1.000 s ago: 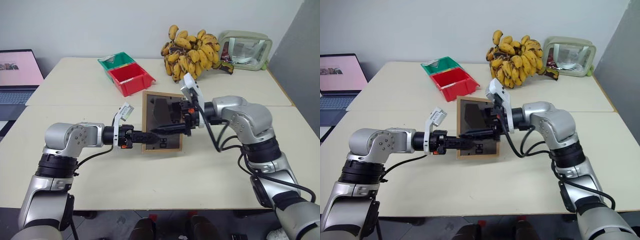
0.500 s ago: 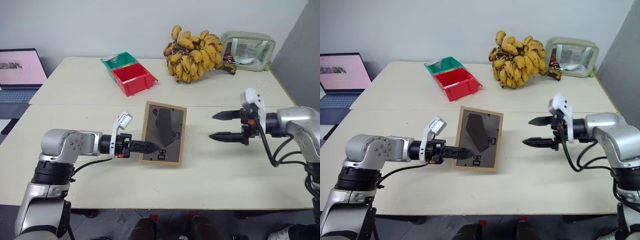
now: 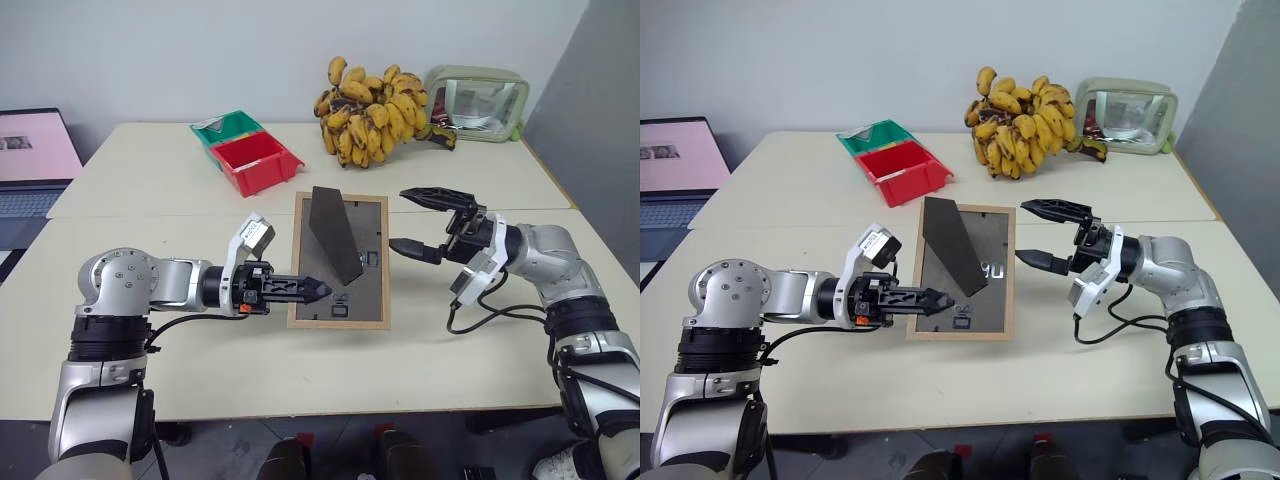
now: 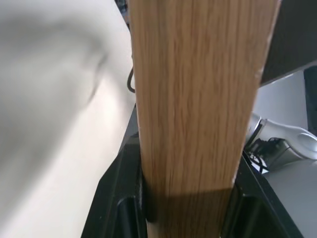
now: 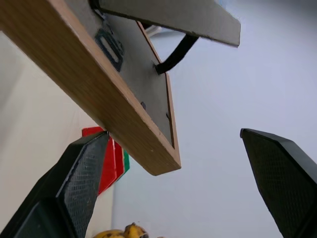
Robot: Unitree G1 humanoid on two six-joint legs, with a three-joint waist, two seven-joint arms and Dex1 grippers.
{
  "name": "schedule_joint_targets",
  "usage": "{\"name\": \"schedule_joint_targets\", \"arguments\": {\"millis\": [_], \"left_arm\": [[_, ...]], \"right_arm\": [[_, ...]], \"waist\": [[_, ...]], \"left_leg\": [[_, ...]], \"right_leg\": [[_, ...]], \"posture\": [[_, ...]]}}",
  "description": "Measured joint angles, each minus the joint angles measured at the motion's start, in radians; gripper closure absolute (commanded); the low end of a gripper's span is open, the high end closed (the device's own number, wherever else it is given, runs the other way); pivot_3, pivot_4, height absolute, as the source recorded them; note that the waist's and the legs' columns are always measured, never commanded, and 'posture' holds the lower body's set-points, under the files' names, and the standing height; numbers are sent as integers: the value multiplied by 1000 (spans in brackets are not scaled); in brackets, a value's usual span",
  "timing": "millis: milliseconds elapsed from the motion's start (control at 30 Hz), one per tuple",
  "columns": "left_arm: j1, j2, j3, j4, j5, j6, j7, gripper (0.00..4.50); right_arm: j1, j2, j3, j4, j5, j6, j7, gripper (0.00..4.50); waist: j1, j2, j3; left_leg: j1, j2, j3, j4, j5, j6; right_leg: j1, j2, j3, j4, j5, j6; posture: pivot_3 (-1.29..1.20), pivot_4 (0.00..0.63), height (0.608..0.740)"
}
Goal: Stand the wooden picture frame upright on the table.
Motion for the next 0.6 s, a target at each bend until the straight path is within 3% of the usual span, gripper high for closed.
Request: {"name": "schedule_joint_targets", "arguments": {"millis": [267, 600], "left_arm": [[-8, -23, -11, 27, -151, 0, 144, 3182], [27, -8, -11, 27, -223, 0, 197, 3182]], "right_arm": [[-85, 42, 17, 68, -345, -13, -273, 15], [-112, -25, 110, 84, -476, -24, -532, 2124]], "waist": [[-1, 0, 0], [-8, 0, 0]], "left_leg": [[1, 0, -2, 0, 1, -1], [2, 0, -1, 0, 1, -1]], "right_leg": [[0, 1, 1, 1, 0, 0], [0, 1, 2, 2, 0, 0]], "posture": [[0, 150, 740], [0, 150, 740]]}}
